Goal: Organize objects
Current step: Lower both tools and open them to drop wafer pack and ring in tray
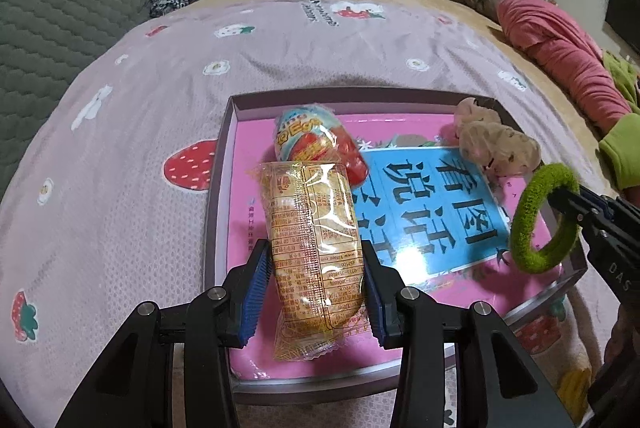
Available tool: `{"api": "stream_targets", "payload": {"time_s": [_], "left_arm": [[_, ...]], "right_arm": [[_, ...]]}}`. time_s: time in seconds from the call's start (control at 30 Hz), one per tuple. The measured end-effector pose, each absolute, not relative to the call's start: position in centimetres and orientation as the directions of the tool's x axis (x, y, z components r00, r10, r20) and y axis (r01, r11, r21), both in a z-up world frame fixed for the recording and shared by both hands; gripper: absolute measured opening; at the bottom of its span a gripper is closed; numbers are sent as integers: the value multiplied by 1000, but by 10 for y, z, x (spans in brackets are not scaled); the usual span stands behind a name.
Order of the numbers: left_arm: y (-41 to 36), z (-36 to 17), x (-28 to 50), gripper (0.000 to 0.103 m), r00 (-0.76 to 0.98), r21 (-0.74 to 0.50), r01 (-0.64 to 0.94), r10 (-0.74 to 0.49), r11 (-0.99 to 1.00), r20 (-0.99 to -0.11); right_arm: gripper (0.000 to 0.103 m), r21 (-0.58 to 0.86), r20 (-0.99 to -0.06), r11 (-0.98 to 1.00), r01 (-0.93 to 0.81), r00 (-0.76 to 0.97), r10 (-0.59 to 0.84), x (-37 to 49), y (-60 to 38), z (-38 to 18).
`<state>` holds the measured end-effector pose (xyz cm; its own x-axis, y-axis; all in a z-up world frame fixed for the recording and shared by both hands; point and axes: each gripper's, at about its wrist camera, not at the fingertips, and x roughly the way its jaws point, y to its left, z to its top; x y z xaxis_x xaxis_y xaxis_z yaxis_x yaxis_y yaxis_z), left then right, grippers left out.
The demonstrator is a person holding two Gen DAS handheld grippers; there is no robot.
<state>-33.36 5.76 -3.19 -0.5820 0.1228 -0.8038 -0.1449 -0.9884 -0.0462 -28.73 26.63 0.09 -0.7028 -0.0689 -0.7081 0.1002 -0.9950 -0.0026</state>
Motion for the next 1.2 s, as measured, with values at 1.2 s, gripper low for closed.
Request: {"api": "stream_targets", "payload": {"time_s": [1.2], "left_arm": [[48,-55,-349,56,-530,-60,-109,109,-992,-841]], "right_arm": [[44,-87,-751,-993,75,-660,16,-296,268,-16]]}}
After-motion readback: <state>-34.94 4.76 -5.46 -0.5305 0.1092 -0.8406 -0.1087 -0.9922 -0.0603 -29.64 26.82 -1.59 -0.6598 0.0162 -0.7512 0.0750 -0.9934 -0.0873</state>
